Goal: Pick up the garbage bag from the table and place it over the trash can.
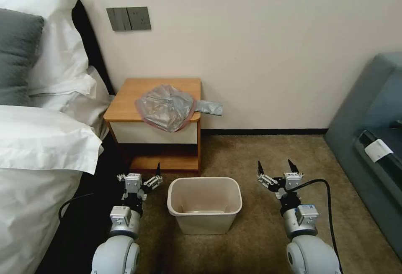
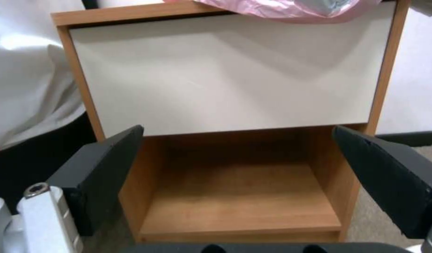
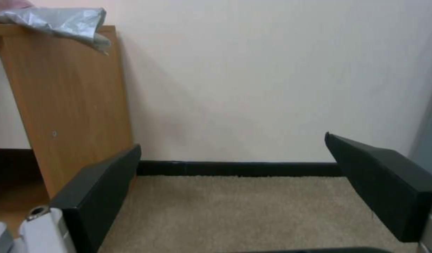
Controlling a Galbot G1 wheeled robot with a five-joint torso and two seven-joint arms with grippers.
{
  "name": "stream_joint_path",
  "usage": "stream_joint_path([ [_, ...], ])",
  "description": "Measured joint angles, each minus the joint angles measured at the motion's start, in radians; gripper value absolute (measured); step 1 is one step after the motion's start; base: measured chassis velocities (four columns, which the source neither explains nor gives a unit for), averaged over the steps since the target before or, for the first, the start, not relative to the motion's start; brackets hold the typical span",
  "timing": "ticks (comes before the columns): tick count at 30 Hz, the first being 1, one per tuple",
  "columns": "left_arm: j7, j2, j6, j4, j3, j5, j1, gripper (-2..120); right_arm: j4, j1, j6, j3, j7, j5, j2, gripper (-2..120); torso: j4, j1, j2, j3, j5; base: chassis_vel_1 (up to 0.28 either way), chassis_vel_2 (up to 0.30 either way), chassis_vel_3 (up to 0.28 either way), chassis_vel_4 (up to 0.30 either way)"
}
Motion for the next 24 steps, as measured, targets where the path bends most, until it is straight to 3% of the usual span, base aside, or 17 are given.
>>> stream_joint_path([
  [14, 0.0, -0.001, 0.0, -0.025, -0.02, -0.016, 0.013, 100, 0.028, -0.012, 0.004, -0.017, 0.018, -0.016, 0.011, 100, -0.0002, 0.0, 0.0, 0.0, -0.0006, 0.0, 0.0, 0.0, 0.0],
  [17, -0.003, -0.006, -0.002, -0.125, -0.106, -0.075, 0.067, 100, 0.152, -0.063, 0.034, -0.102, 0.092, -0.09, 0.064, 100, 0.0009, 0.0, 0.0, 0.0, 0.0002, 0.0, 0.0, 0.0, 0.0],
  [18, -0.003, -0.006, -0.002, -0.125, -0.106, -0.075, 0.067, 100, 0.152, -0.063, 0.034, -0.102, 0.092, -0.09, 0.064, 100, 0.0009, 0.0, 0.0, 0.0, 0.0002, 0.0, 0.0, 0.0, 0.0],
  [19, -0.003, -0.006, 0.001, -0.133, -0.108, -0.078, 0.072, 100, 0.208, -0.086, 0.045, -0.142, 0.125, -0.122, 0.09, 100, -0.0002, 0.0, 0.0, 0.0, 0.0, 0.0, 0.0, 0.0, 0.0],
  [20, -0.003, -0.006, 0.005, -0.15, -0.127, -0.092, 0.082, 100, 0.235, -0.09, 0.028, -0.163, 0.139, -0.124, 0.096, 100, 0.0001, 0.0, 0.0, 0.0, -0.0023, 0.0, 0.0, 0.0, 0.0],
  [23, -0.003, -0.007, 0.013, -0.194, -0.165, -0.121, 0.103, 100, 0.244, -0.076, -0.003, -0.175, 0.145, -0.111, 0.097, 100, -0.0004, 0.0, 0.0, 0.0, 0.0008, 0.0, 0.0, 0.0, 0.0],
  [24, -0.004, -0.008, 0.024, -0.247, -0.214, -0.159, 0.132, 100, 0.246, -0.059, -0.021, -0.174, 0.144, -0.102, 0.094, 100, 0.0002, 0.0, 0.0, 0.0, -0.0006, 0.0, 0.0, 0.0, 0.0],
])
